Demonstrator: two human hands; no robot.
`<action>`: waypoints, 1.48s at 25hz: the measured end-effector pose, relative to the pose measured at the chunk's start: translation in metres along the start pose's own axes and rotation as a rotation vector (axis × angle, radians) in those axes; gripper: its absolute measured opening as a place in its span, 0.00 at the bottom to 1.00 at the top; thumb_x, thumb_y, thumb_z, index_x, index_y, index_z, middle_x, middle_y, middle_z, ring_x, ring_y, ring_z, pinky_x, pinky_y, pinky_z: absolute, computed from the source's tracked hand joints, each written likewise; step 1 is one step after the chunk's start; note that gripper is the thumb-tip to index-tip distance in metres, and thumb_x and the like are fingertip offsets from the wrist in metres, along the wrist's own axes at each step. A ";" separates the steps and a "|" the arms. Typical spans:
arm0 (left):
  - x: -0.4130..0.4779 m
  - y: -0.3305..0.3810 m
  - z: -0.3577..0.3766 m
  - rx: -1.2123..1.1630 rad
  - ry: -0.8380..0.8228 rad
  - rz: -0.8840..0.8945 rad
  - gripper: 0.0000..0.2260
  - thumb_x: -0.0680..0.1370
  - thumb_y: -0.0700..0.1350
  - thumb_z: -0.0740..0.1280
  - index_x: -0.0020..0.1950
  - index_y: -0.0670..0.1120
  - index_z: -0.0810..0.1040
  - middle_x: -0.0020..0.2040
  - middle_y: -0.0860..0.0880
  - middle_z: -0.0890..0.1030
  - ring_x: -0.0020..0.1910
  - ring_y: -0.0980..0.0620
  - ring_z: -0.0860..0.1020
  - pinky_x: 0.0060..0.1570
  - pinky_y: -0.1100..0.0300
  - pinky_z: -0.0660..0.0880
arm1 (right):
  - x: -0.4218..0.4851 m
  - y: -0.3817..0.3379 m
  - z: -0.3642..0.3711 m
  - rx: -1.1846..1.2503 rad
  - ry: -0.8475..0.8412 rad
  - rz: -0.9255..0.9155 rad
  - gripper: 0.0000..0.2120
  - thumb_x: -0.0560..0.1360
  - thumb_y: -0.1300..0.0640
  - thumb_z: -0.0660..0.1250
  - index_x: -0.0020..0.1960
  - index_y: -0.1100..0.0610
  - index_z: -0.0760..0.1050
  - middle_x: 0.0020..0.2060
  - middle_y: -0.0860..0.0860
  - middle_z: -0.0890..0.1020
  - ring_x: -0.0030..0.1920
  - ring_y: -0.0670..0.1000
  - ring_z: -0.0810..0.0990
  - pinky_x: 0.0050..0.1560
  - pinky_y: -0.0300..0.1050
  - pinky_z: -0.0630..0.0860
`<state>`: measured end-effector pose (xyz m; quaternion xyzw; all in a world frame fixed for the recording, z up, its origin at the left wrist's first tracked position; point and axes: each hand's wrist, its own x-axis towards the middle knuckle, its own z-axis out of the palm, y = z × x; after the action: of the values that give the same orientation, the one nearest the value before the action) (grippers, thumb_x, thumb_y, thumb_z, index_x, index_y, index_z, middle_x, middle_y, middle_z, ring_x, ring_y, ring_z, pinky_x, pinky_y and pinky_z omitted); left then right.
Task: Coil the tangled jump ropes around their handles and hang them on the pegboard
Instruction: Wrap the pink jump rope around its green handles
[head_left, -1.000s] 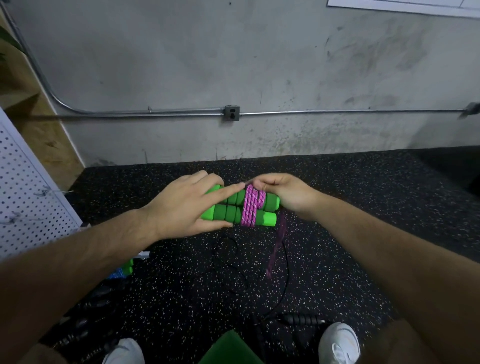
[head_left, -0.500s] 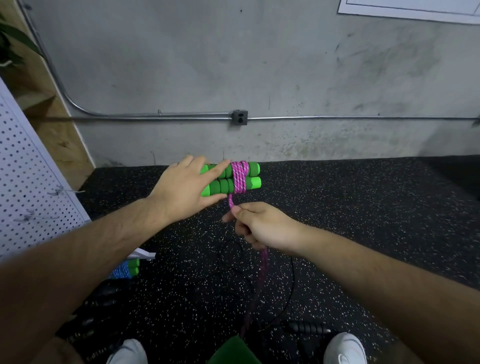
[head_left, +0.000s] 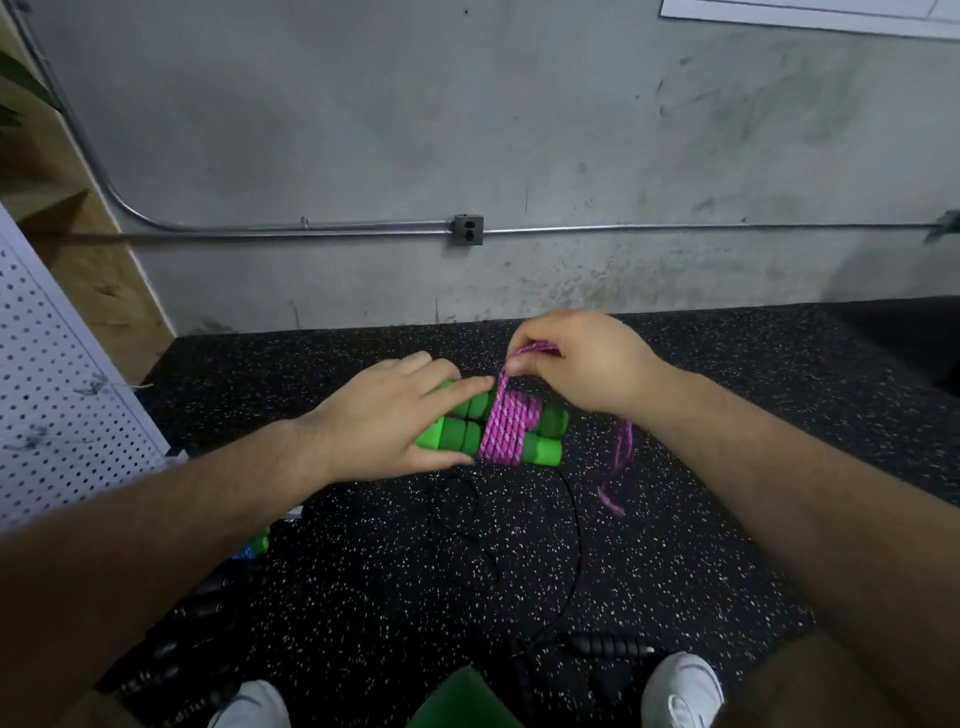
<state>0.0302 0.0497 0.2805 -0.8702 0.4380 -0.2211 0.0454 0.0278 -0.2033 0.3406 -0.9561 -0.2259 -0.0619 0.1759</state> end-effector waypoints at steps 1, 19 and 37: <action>0.001 0.004 -0.005 -0.044 0.024 -0.005 0.38 0.76 0.71 0.56 0.77 0.47 0.66 0.59 0.49 0.76 0.54 0.50 0.75 0.54 0.53 0.77 | 0.002 0.009 0.002 0.122 -0.031 0.031 0.04 0.78 0.49 0.70 0.49 0.47 0.83 0.45 0.41 0.83 0.48 0.44 0.80 0.52 0.45 0.76; 0.006 -0.026 0.007 0.143 -0.026 -0.206 0.37 0.71 0.63 0.71 0.75 0.46 0.70 0.56 0.43 0.78 0.53 0.44 0.76 0.50 0.47 0.78 | -0.024 -0.058 0.029 0.267 -0.308 0.079 0.17 0.84 0.48 0.58 0.49 0.58 0.79 0.31 0.48 0.75 0.29 0.45 0.72 0.28 0.40 0.68; 0.011 0.016 -0.029 -0.397 0.031 -0.255 0.36 0.73 0.63 0.66 0.77 0.49 0.65 0.63 0.54 0.72 0.63 0.55 0.70 0.68 0.55 0.69 | -0.021 -0.005 0.072 1.182 -0.328 0.315 0.13 0.84 0.61 0.57 0.41 0.55 0.72 0.31 0.45 0.75 0.32 0.48 0.68 0.31 0.40 0.67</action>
<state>0.0117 0.0351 0.3061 -0.9069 0.3600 -0.1477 -0.1617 0.0099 -0.1817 0.2711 -0.7164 -0.1027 0.2474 0.6443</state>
